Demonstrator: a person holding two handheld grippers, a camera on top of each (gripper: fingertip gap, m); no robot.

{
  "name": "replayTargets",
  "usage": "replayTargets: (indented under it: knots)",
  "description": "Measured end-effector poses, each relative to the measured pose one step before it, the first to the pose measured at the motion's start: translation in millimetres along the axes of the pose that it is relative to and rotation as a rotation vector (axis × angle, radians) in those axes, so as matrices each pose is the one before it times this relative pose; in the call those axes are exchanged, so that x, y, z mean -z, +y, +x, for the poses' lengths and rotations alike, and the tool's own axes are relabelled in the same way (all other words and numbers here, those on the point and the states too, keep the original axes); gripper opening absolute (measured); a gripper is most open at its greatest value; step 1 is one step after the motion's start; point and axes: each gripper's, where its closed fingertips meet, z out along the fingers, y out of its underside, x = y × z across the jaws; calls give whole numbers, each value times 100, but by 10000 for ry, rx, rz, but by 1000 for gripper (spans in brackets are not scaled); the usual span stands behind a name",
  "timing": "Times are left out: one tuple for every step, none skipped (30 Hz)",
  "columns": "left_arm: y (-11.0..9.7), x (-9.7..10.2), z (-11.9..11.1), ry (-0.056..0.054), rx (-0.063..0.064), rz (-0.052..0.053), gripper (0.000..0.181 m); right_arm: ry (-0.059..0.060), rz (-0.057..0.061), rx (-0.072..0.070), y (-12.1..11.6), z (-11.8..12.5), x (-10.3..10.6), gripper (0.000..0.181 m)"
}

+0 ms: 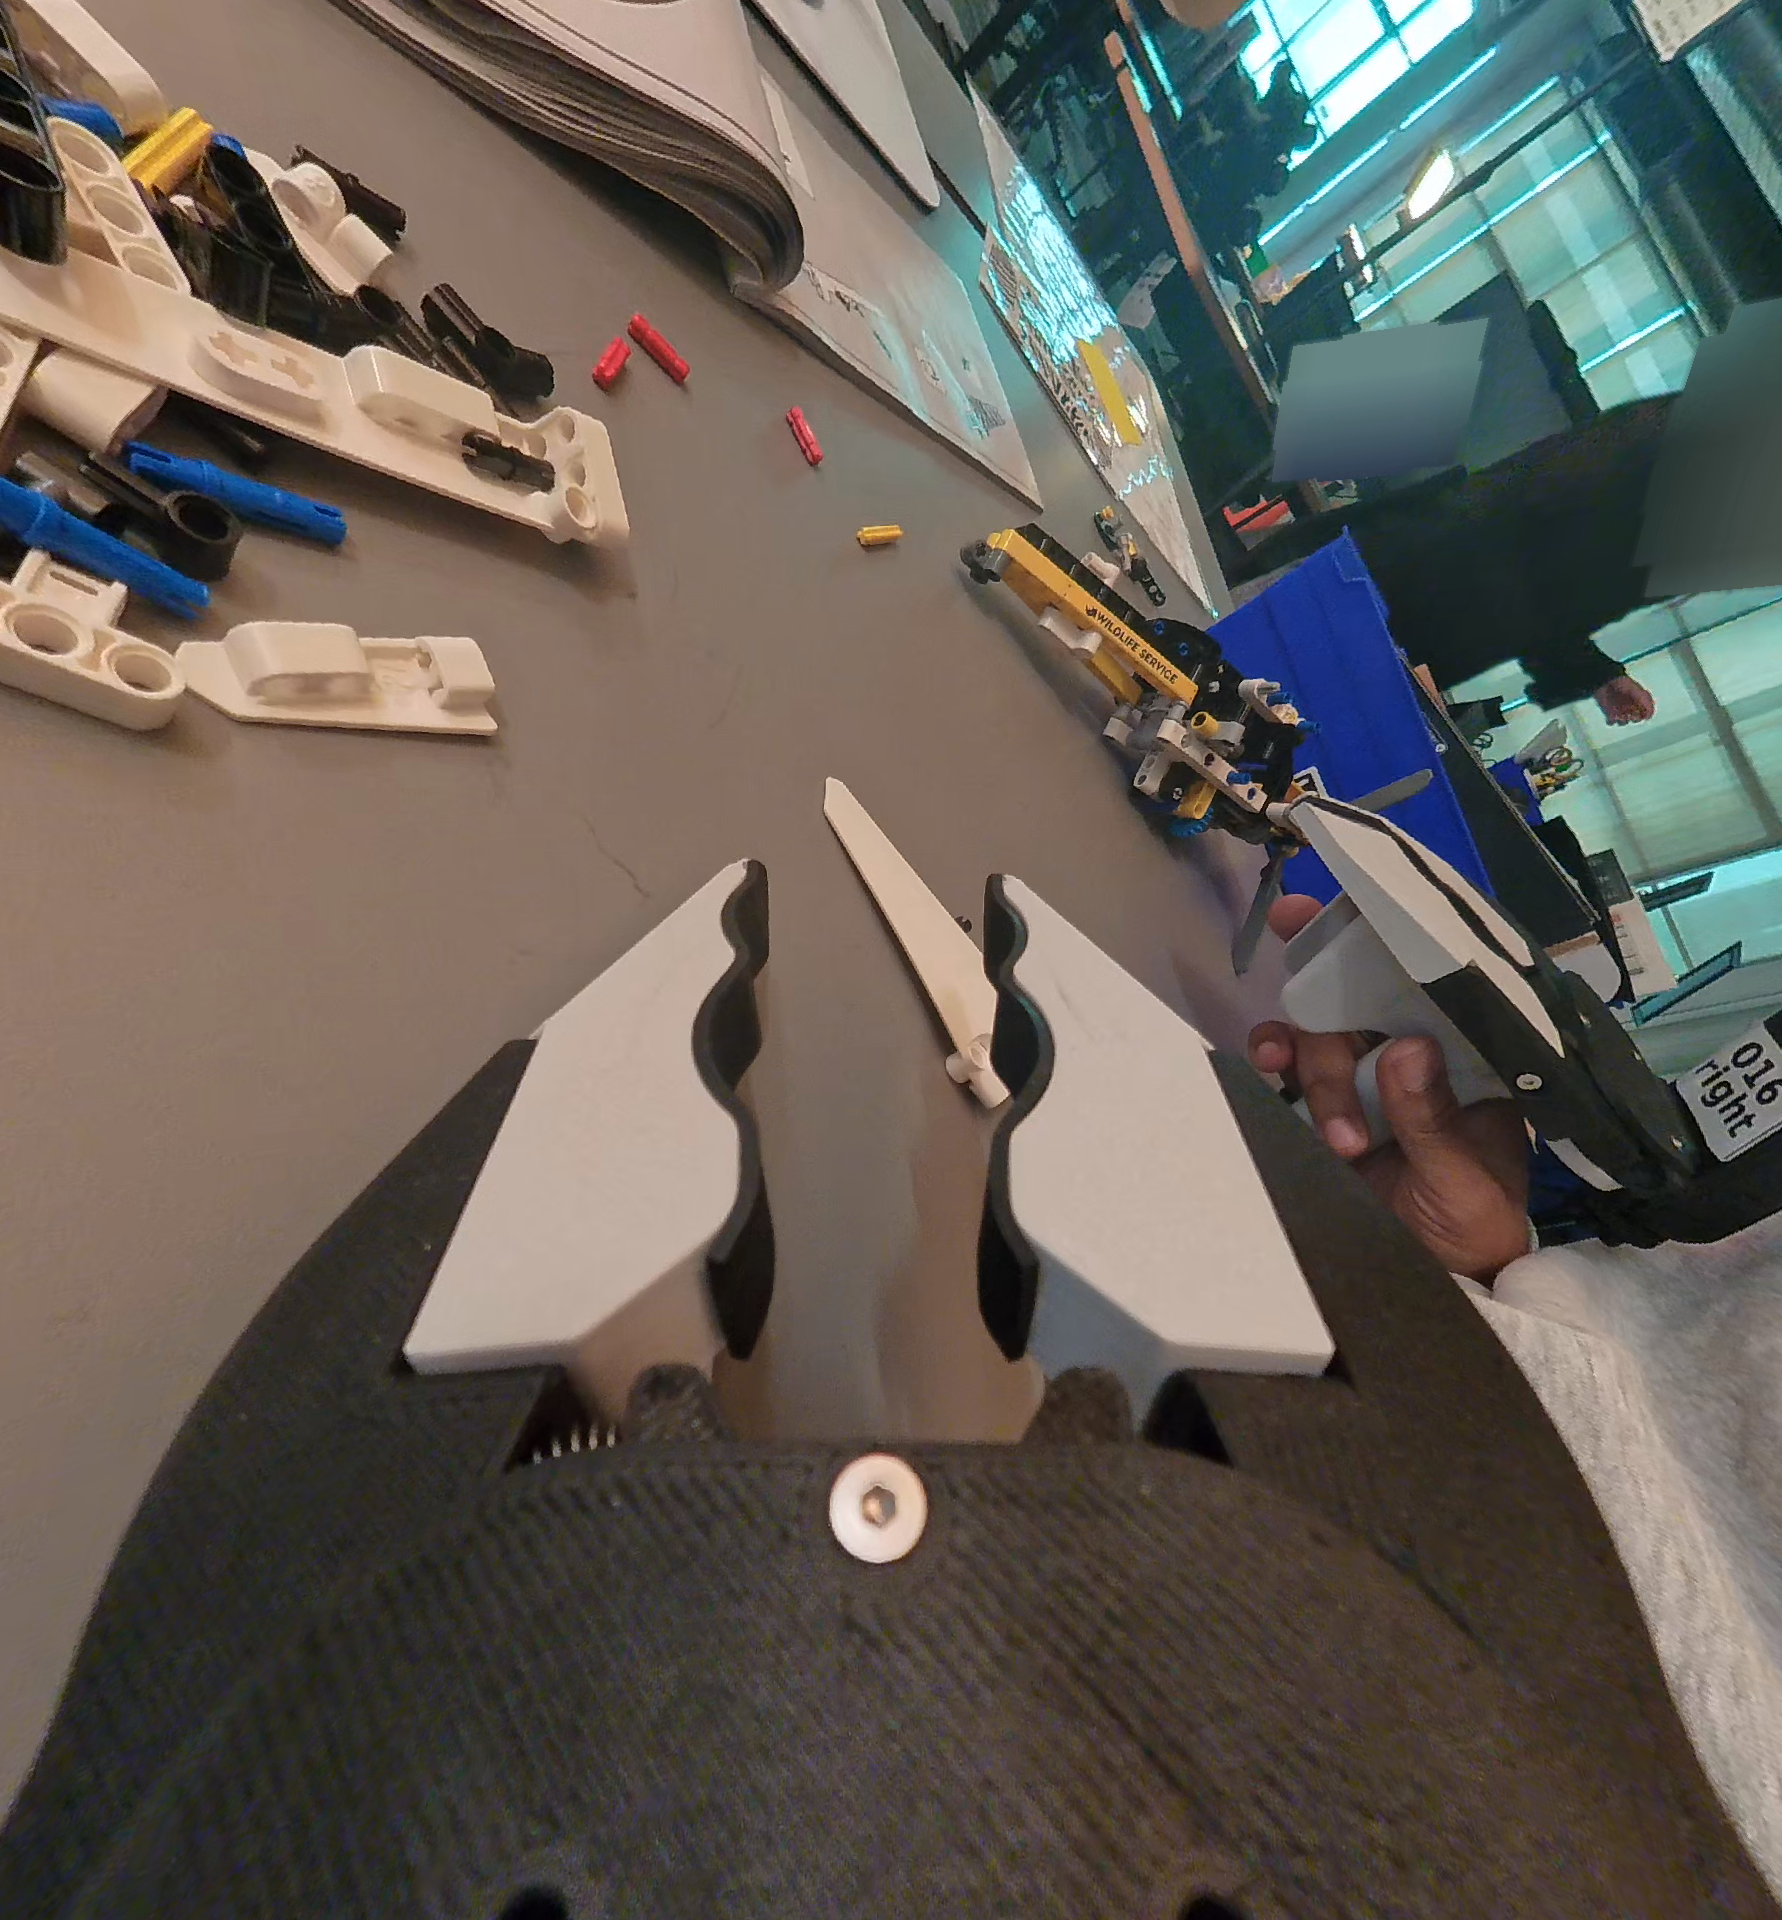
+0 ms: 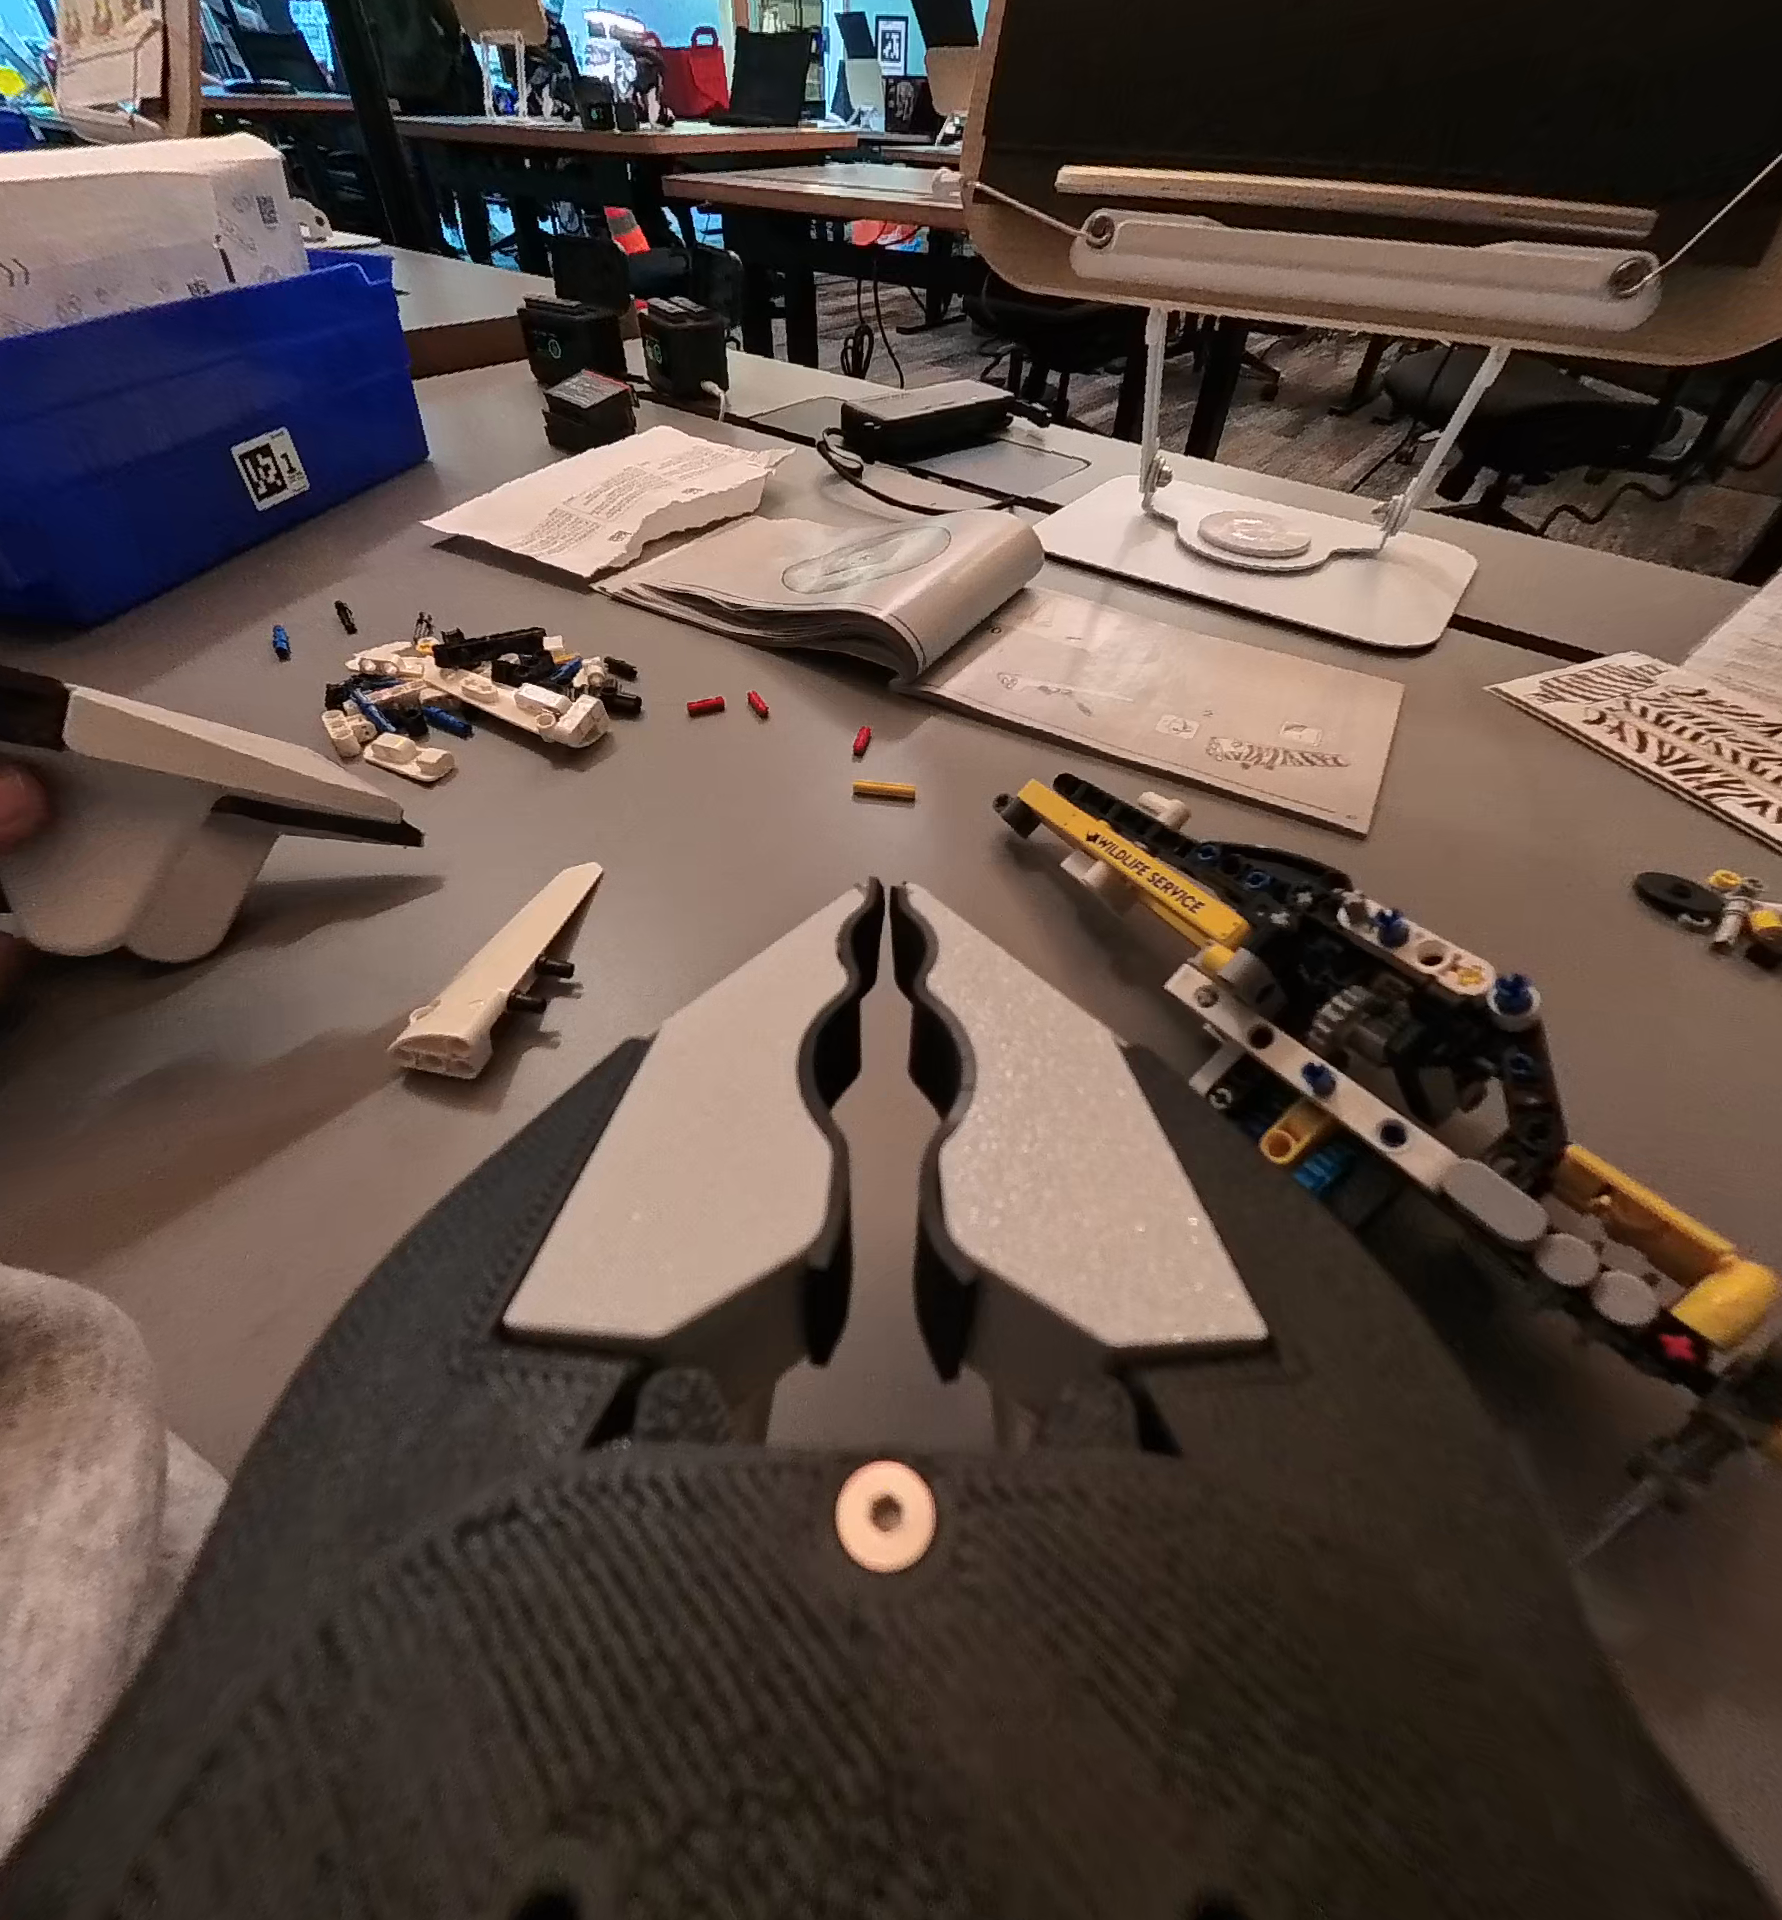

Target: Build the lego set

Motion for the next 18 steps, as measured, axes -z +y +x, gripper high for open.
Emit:
replayTargets:
  knots:
    - [1, 0, -1, 0, 0, -1, 40, 1, -3, 3, 2, -3, -6, 0]
    - [0, 0, -1, -1, 0, 0, 40, 3, -1, 4, -1, 1, -7, 0]
    - [-6, 4, -6, 0, 1, 0, 40, -2, 1, 3, 9, -10, 2, 0]
    - [2, 1, -1, -1, 0, -1, 40, -4, 1, -4, 0, 6, 1, 0]
    - [1, 1, -2, -1, -1, -1, 40, -4, 0, -10, -1, 10, -4, 0]
    - [-1, -1, 1, 1, 0, 1, 40, -9, 0, -9, 10, -5, -1, 0]
    - [-1, 0, 2, 1, 1, 0, 40, -15, 0, -2, -2, -14, -6, 1]
    - [1, 0, -3, -2, -1, -1, 40, -11, 0, 2, 9, -14, -3, 1]
    - [0, 0, -2, -1, -1, 0, 40, -1, 3, 2, -4, 0, -2, 1]
    - [0, 0, 1, 1, 1, 0, 40, -5, 6, 2, 1, -6, -7, 1]
    - [1, 0, 1, 0, 1, -1, 40, -25, 4, 3, -6, -33, -3, 3]
    - [-4, -8, 0, 0, 1, -1, 40, -30, 0, -2, 9, -35, -8, 5]
    - [5, 8, 2, 1, 1, 0, 40, -9, -3, -9, 14, 3, -4, 6]
    - [0, 0, 2, 1, 1, 0, 40, -15, 0, -10, -2, -11, -11, 8]
    - [1, 0, -1, -1, 0, 0, 40, -47, 4, -4, 4, -55, -3, 9]
    - [-1, -1, 3, 1, 1, 1, 40, -67, 6, 0, -7, -80, -2, 11]
    - [-6, 4, -5, 1, 1, 0, 40, -58, 6, -1, 3, -76, 1, 13]
    - [7, -3, 4, -1, -1, -1, 40, -48, 11, -2, -1, -58, 6, 14]
